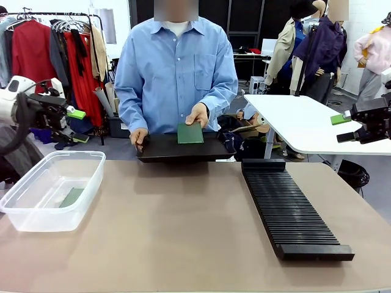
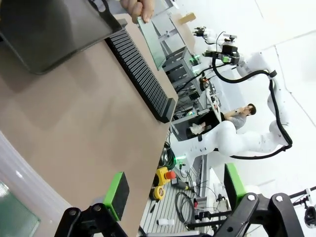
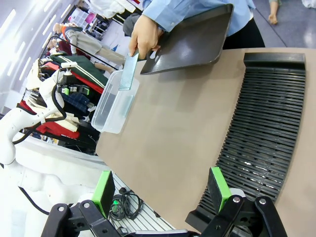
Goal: Sort PCBs into racks and boxes based on the side picked up.
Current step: Pick up the Blank PCB handed by the Human.
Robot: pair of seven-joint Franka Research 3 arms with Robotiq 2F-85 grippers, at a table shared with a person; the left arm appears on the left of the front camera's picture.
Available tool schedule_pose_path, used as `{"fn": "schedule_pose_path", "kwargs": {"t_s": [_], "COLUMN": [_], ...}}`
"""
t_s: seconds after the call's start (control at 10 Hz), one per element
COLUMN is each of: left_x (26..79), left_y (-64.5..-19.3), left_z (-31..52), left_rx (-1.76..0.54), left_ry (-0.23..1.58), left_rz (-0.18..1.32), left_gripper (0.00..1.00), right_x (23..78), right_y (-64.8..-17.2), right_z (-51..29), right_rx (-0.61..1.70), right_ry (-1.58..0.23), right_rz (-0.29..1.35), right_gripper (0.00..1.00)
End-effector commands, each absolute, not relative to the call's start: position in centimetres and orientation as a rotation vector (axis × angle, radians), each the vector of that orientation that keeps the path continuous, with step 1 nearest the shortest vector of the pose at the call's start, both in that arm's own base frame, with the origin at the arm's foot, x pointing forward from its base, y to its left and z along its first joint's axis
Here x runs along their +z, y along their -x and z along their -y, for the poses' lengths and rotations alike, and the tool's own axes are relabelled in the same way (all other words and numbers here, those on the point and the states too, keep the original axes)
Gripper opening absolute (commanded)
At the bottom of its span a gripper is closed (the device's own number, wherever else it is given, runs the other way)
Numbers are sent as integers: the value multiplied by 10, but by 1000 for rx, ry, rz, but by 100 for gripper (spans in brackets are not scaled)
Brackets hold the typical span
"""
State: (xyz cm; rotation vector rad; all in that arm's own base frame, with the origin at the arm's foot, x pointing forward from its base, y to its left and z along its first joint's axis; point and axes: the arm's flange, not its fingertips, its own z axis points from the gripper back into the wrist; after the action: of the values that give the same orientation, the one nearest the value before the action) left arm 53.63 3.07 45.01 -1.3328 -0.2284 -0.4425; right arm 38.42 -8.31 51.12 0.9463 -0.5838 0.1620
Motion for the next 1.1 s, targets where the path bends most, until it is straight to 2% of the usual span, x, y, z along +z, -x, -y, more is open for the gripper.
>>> {"fn": "schedule_pose_path", "kwargs": {"t_s": [0.0, 1.0], "left_x": [441, 398], "left_y": [-556, -621], "left_z": [-15, 111], "left_rx": [-484, -404], "left_ry": [1395, 1481], "left_rz": [255, 306], "left_gripper": [100, 100], "right_x": [514, 514], "right_y": [-388, -388], "right_z": [81, 81], "right_rx": [160, 160], "right_ry": [-966, -966], "right_rz": [606, 606], "right_gripper": [100, 100]}}
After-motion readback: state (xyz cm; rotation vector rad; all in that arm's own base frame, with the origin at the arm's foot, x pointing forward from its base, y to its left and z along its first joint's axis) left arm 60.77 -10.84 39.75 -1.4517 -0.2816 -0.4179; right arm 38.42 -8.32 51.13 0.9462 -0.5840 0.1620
